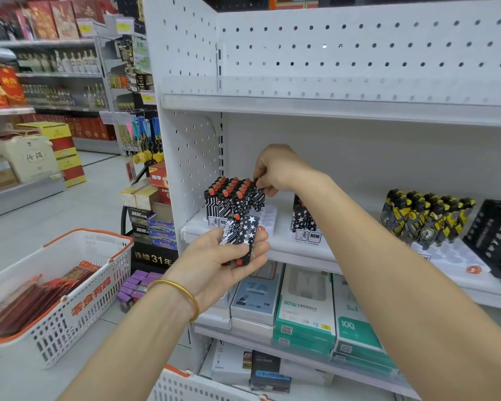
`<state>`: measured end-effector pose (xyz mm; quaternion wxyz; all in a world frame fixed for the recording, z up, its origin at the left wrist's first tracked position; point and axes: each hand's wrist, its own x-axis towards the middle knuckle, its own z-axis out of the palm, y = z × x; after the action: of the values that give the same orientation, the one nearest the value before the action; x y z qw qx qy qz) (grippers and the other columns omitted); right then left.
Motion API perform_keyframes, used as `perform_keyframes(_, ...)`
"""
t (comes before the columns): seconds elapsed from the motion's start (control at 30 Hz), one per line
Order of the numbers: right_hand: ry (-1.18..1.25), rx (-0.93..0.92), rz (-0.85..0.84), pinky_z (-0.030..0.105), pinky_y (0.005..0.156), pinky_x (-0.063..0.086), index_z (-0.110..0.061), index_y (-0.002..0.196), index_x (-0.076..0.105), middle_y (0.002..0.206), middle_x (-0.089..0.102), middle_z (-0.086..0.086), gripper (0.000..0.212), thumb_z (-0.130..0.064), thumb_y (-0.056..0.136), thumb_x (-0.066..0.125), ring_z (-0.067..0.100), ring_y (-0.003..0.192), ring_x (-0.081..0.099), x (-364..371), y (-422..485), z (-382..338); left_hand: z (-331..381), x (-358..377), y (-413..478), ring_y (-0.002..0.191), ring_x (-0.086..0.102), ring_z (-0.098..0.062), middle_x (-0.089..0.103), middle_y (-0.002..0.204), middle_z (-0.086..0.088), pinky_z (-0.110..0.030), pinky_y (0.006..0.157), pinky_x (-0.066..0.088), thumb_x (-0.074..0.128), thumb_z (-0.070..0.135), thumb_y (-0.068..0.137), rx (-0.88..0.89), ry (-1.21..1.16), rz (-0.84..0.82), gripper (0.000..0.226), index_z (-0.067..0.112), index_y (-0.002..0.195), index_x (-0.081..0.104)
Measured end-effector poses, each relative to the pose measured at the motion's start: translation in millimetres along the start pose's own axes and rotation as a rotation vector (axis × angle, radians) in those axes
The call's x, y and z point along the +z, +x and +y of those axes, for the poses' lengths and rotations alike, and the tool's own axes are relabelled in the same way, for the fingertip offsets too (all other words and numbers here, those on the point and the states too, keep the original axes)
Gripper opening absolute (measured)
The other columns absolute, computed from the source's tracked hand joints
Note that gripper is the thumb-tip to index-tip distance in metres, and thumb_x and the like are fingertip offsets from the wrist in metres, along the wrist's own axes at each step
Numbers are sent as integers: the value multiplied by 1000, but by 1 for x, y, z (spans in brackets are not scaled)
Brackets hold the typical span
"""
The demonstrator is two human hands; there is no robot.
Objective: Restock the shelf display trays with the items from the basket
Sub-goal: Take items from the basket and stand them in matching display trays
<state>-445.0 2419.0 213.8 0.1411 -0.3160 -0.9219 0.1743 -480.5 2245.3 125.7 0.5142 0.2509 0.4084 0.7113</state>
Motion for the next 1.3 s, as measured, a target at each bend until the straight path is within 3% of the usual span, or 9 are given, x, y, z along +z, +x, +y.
perform_keyframes(0.1, -105, -2, -12, 37, 86, 54, 3, 109, 64, 101, 69, 19, 23, -2, 87, 63, 30, 89, 69, 6, -1, -2, 1, 0, -1, 86, 69, -23, 69, 107, -19, -32, 78, 58, 41, -14, 90, 8, 1, -14, 30, 1, 109, 59)
perform_keyframes(0.2, -172, -40, 53, 27, 89, 48, -3, 128, 54, 120, 62, 15, 39, -3, 89, 59, 29, 103, 62, -1, -11, -3, 0, 0, -2, 85, 70, -24, 69, 104, -21, -32, 75, 58, 42, -14, 89, 16, -14, -17, 30, -2, 112, 57)
perform_keyframes(0.37, 156, -240, 140, 17, 55, 49, -13, 100, 68, 81, 67, 0, 14, -14, 87, 63, 4, 57, 59, -14, -73, -8, -1, 4, -3, 81, 71, -23, 70, 93, -16, -26, 67, 58, 48, -11, 87, 69, -5, -18, 27, -5, 112, 56)
perform_keyframes(0.47, 143, -266, -16, 22, 60, 53, -17, 86, 71, 76, 67, -8, 8, -18, 79, 73, 5, 64, 62, -11, -102, -5, 0, 12, -5, 80, 71, -22, 71, 92, -15, -24, 66, 58, 48, -8, 87, 90, -5, -42, 24, -4, 108, 58)
perform_keyframes(0.63, 362, -201, 28, 32, 58, 50, -13, 72, 63, 66, 64, -2, 15, -4, 73, 75, 12, 58, 57, -10, -120, 17, -1, 23, -7, 87, 70, -37, 66, 106, -26, -32, 70, 59, 46, -3, 91, 118, -118, -19, 22, -4, 112, 51)
perform_keyframes(0.83, 539, -194, -60, 29, 61, 49, -14, 99, 61, 81, 60, 6, 29, 8, 80, 65, 19, 67, 55, -11, -139, 46, -4, 38, -10, 88, 69, -41, 65, 110, -25, -34, 66, 59, 50, 6, 92, 88, -22, -70, 11, 2, 102, 53)
perform_keyframes(0.97, 576, -182, -43, 17, 57, 47, -17, 121, 58, 85, 52, 5, 45, 10, 85, 56, 12, 66, 51, -17, -149, 58, -12, 48, -4, 91, 69, -36, 68, 107, -23, -33, 68, 59, 49, 6, 92, 69, 7, -113, 37, -1, 129, 43)
perform_keyframes(1.13, 543, -89, 200, 36, 67, 54, -31, 112, 59, 89, 50, 1, 42, 2, 86, 57, 13, 67, 56, -19, -145, 77, -19, 51, 5, 60, 62, -14, 64, 73, -6, -24, 52, 54, 57, 11, 89, 66, 88, 27, 41, 2, 128, 47)
perform_keyframes(1.3, 433, -64, 420, 26, 73, 45, -23, 100, 50, 80, 51, -3, 29, -4, 83, 63, 10, 71, 50, -14, -126, 82, -25, 54, 8, 44, 37, -8, 43, 67, -2, -17, 38, 36, 58, 13, 88, 48, 136, 111, 23, 6, 109, 53)
